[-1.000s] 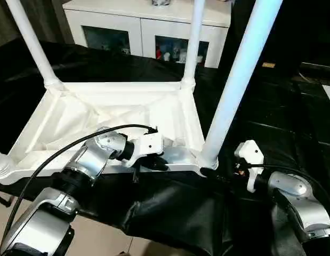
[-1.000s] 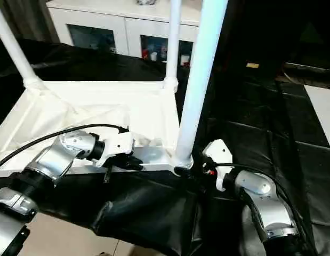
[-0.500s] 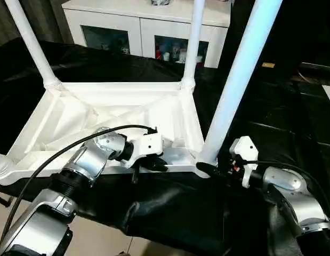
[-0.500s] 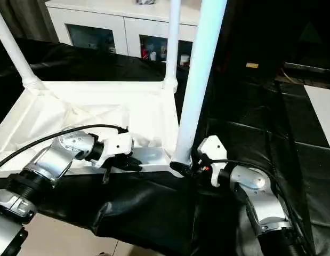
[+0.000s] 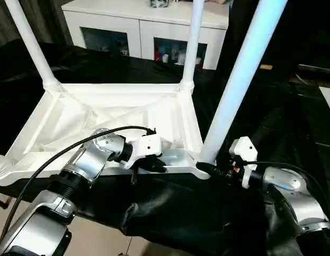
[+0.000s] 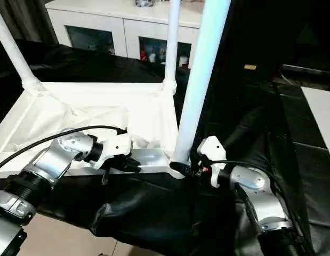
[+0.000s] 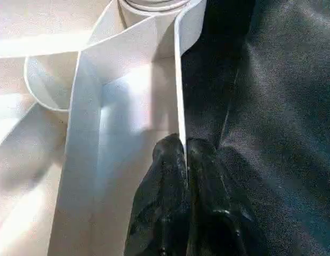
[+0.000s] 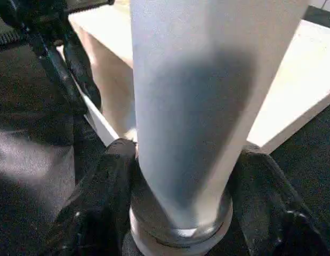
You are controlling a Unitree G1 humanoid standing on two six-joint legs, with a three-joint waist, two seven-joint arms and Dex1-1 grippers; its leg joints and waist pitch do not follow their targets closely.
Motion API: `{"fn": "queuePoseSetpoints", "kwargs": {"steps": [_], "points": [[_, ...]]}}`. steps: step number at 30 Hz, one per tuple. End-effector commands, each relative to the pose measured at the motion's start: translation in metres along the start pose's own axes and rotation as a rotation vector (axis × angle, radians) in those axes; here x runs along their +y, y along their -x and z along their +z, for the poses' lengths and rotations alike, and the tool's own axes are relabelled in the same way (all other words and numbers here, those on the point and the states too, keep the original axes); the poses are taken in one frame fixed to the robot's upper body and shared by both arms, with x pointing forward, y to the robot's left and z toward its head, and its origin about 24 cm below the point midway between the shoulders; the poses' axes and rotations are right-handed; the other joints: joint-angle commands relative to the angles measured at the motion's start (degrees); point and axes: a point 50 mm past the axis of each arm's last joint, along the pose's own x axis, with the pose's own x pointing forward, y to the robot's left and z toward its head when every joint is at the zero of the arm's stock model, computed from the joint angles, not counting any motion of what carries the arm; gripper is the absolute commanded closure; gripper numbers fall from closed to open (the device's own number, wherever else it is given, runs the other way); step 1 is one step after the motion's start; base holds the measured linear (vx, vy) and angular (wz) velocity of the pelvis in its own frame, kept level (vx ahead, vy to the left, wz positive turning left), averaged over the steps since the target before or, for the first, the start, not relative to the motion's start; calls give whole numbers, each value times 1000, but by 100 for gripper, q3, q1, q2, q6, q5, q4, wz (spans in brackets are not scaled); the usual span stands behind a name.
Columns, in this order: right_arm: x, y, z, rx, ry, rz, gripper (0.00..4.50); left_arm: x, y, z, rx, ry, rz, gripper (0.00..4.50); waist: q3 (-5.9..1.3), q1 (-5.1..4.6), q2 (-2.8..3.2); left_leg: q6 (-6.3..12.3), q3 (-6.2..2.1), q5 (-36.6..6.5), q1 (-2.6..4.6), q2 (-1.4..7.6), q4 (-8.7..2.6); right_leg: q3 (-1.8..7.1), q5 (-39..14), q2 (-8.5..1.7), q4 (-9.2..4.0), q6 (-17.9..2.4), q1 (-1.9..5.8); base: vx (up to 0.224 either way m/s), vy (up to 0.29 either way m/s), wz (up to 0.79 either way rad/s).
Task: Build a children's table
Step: Rotate leg to tighten
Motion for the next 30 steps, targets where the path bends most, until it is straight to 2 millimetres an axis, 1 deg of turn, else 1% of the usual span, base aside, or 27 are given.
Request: {"fn": "queuePoseSetpoints", "kwargs": {"steps": [1, 2, 3, 5, 6, 7, 8, 9, 10, 11, 12, 13, 14, 15, 16, 17, 18, 19, 20, 21, 22, 23, 25, 26, 27, 29, 30], "points": [[2, -7, -17, 90, -30, -50, 227, -6, -15, -15, 89, 64, 9, 450, -261, 13, -21, 238, -176, -1280, 19, 366, -427, 336, -1972, -439, -432, -1094, 247, 0, 0, 0], [1, -10, -21, 109, -47, -108, 229, -3, -18, -12, 72, 87, 50, 450, -221, -1, -29, 160, -186, -1589, 49, 359, -443, 322, -2489, -432, -496, -954, 215, 0, 0, 0], [0, -12, -23, 115, -56, -136, 230, -1, -20, -10, 65, 98, 67, 450, -172, -29, -19, 47, -202, -2029, 122, 331, -440, 276, -3257, -436, -591, -758, 162, 0, 0, 0], [0, -21, -28, 124, -105, -239, 233, 3, -29, -2, 41, 140, 126, 450, -177, -82, -37, -106, -270, -2382, 174, 313, -437, 218, -3922, -455, -685, -428, 157, -30, 9, -3], [-2, -28, -28, 120, -141, -331, 235, 7, -36, 3, 29, 173, 182, 450, -170, -100, -25, -126, -289, -2491, 185, 308, -434, 192, -4059, -451, -712, -321, 148, -59, 18, -6], [-4, -33, -28, 118, -163, -389, 235, 9, -40, 6, 23, 195, 216, 450, -167, -163, -23, -174, -316, -2679, 207, 298, -425, 117, -4187, -429, -758, -181, 130, -78, 29, -6], [-4, -33, -28, 118, -163, -389, 236, 9, -40, 6, 23, 195, 216, 450, -160, -226, 20, -183, -332, -2987, 314, 288, -384, -9, -4300, -414, -888, -73, 78, -87, 47, -5], [-4, -33, -28, 117, -165, -393, 237, 9, -41, 6, 22, 196, 219, 450, -160, -269, 36, -164, -353, -3143, 336, 298, -392, -81, -4215, -394, -917, -27, 107, -87, 47, -5], [-7, -45, -28, 117, -236, -539, 238, 16, -52, 14, 14, 258, 326, 450, -121, -337, 125, -176, -434, -3517, 254, 375, -503, -183, -3884, -377, -893, 6, 237, -63, 72, -9], [-8, -51, -28, 118, -283, -608, 239, 18, -58, 18, 14, 289, 380, 450, -105, -377, 209, -294, -514, -4088, 178, 491, -682, -228, -3270, -317, -714, -89, 367, -55, 67, -4], [-10, -58, -28, 116, -345, -701, 239, 20, -66, 24, 10, 303, 429, 450, -82, -320, 246, -434, -532, -4815, -55, 699, -1086, -134, -2099, -201, -32, -288, 630, -55, 67, -4], [-11, -65, -26, 109, -409, -767, 239, 22, -73, 30, 5, 310, 464, 450, -82, -320, 246, -434, -532, -4815, -55, 699, -1086, -134, -2099, -201, -32, -288, 630, -111, 33, 16], [-9, -75, -25, 103, -498, -829, 243, 23, -81, 39, -9, 309, 513, 450, -105, -37, 88, -270, -106, -4827, -88, 627, -1321, 116, -1141, -54, 574, -310, 549, -48, -51, 31], [-9, -80, -21, 96, -493, -819, 243, 24, -83, 42, -13, 291, 517, 450, -110, -41, -58, -373, -37, -4284, 184, 441, -1008, 336, -2481, -151, 234, -198, 258, -48, -51, 31], [-8, -84, -17, 82, -471, -788, 243, 25, -84, 45, -17, 271, 518, 450, -105, -71, -255, -241, -139, -2388, 892, -12, 517, 403, -5995, -796, -1033, 25, -597, 50, -97, 10], [-7, -86, -15, 78, -465, -780, 245, 25, -84, 46, -19, 266, 519, 450, -169, -47, -307, 10, -174, -1461, 438, -29, 403, 607, -6214, -871, -958, 58, -203, 111, -1, -41], [-7, -90, -8, 48, -425, -739, 245, 26, -83, 50, -28, 223, 513, 450, -204, 26, -226, 76, -437, -381, -358, 91, -57, 496, -4759, -846, -492, -51, 580, 111, -1, -41], [-7, -90, -8, 48, -425, -739, 245, 26, -83, 50, -28, 223, 513, 450, -317, 91, -104, 29, -422, -60, -51, 259, -325, 366, -2281, -395, -281, -295, 265, 78, 31, -17], [-7, -89, -4, 12, -430, -730, 245, 27, -82, 51, -26, 188, 499, 450, -378, 14, -30, 92, -384, -210, 147, 297, -295, 377, -687, -330, -126, -844, 191, -14, -26, 23], [-7, -89, -3, -10, -440, -721, 245, 27, -81, 51, -24, 169, 489, 450, -328, -15, -13, 148, -359, -495, 82, 302, -355, 383, -552, -312, -155, -1037, 216, -14, -26, 23], [-8, -88, -1, -27, -435, -717, 245, 27, -80, 49, -18, 163, 483, 450, -291, -56, -26, 113, -341, -1163, 25, 298, -408, 401, -918, -355, -231, -1200, 261, 0, 0, 0], [-9, -86, 0, -44, -432, -718, 245, 27, -80, 47, -11, 167, 483, 450, -282, -73, -39, 61, -338, -1577, -9, 280, -432, 393, -1527, -377, -303, -1131, 300, 0, 0, 0], [-12, -82, 2, -71, -403, -749, 193, 27, -80, 44, -2, 150, 470, 450, -288, -41, -86, 79, -292, -1666, 63, 241, -417, 416, -2100, -402, -420, -958, 240, 0, 0, 0], [-15, -76, 3, -91, -380, -768, 179, 27, -79, 40, 7, 146, 464, 450, -278, -20, -89, 114, -269, -1565, 72, 245, -427, 436, -2168, -403, -447, -905, 222, 0, 0, 0], [-18, -70, 3, -103, -356, -777, 177, 26, -77, 38, 10, 142, 452, 450, -261, -24, -93, 137, -263, -1568, 58, 244, -435, 440, -2214, -388, -453, -869, 219, 0, 0, 0], [-21, -60, 4, -114, -322, -779, 159, 26, -74, 34, 15, 135, 442, 450, -271, -29, -94, 162, -310, -1408, -31, 281, -483, 429, -2256, -403, -424, -718, 294, 0, 0, 0], [-23, -53, 3, -111, -293, -781, 145, 26, -73, 33, 17, 133, 428, 450, -269, -36, -88, 156, -314, -1366, -38, 292, -487, 432, -2196, -407, -420, -723, 294, 0, 0, 0]]}}
